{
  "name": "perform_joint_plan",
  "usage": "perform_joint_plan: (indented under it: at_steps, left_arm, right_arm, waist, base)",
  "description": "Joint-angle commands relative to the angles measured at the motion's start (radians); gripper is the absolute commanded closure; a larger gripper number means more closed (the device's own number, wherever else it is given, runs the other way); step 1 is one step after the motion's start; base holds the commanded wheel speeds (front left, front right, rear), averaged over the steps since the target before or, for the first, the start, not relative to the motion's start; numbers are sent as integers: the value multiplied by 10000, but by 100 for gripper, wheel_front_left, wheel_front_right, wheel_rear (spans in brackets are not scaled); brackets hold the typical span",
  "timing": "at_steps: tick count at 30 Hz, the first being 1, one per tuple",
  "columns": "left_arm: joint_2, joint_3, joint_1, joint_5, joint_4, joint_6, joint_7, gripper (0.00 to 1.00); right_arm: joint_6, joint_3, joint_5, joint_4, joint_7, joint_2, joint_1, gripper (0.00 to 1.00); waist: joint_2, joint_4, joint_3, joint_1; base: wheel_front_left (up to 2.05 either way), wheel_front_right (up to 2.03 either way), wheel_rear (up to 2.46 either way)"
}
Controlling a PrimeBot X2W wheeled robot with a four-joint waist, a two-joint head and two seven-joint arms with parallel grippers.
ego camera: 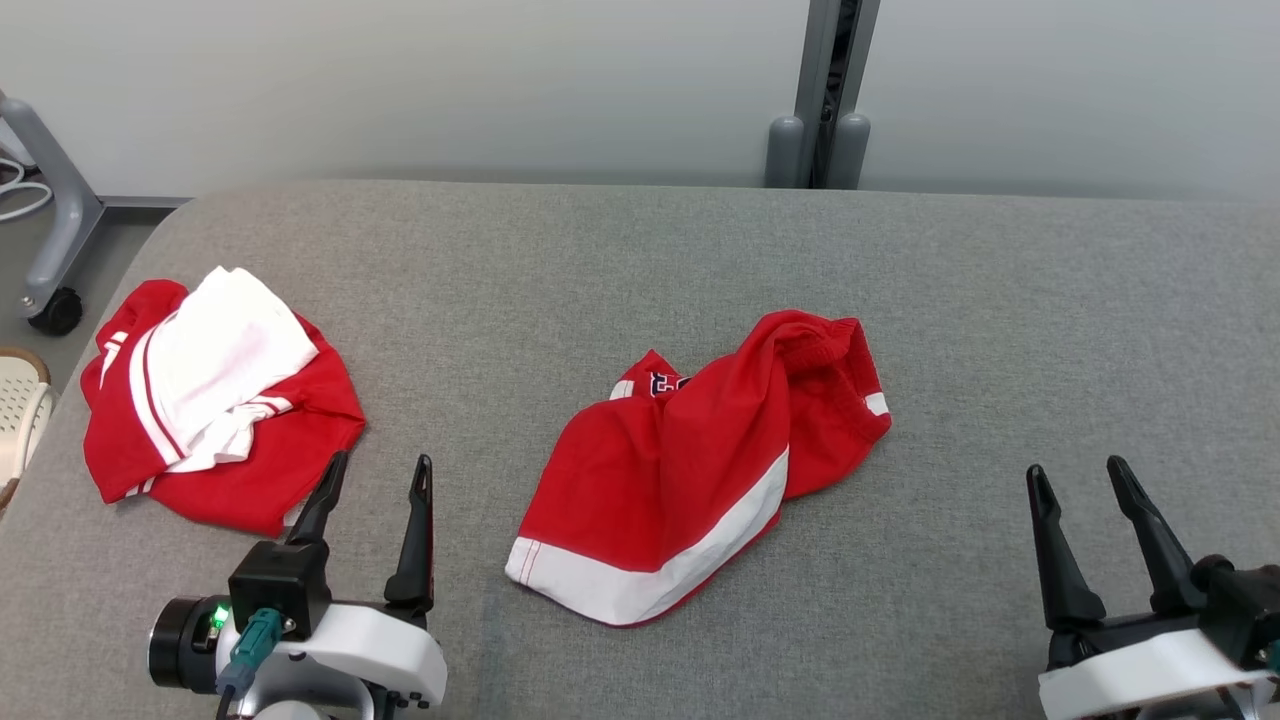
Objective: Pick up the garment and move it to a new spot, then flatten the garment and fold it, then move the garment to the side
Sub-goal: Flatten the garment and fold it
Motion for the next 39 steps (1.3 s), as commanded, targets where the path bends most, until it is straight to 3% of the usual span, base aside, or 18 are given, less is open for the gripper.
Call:
perform_joint_plan:
  at_steps: [1, 14, 39]
  left_arm:
    - [63, 17, 149, 23, -110, 73, 32, 0]
    - [284, -124, 740, -66, -459, 214, 330, 0]
    - [396, -317, 748, -212, -555, 288, 608, 0]
  right_arm:
    - [3, -96, -107, -55, -61, 51, 196, 0]
    - [3, -395, -320, -354, 394, 528, 1271, 0]
    - [3, -337, -340, -649, 710, 610, 1506, 0]
  waist:
    - [-1, -17, -91, 0]
    - [-1, -236, -750, 0]
    - [-1, -316, -970, 0]
  base:
    - [0, 0, 0]
    - [0, 0, 0]
    - [0, 0, 0]
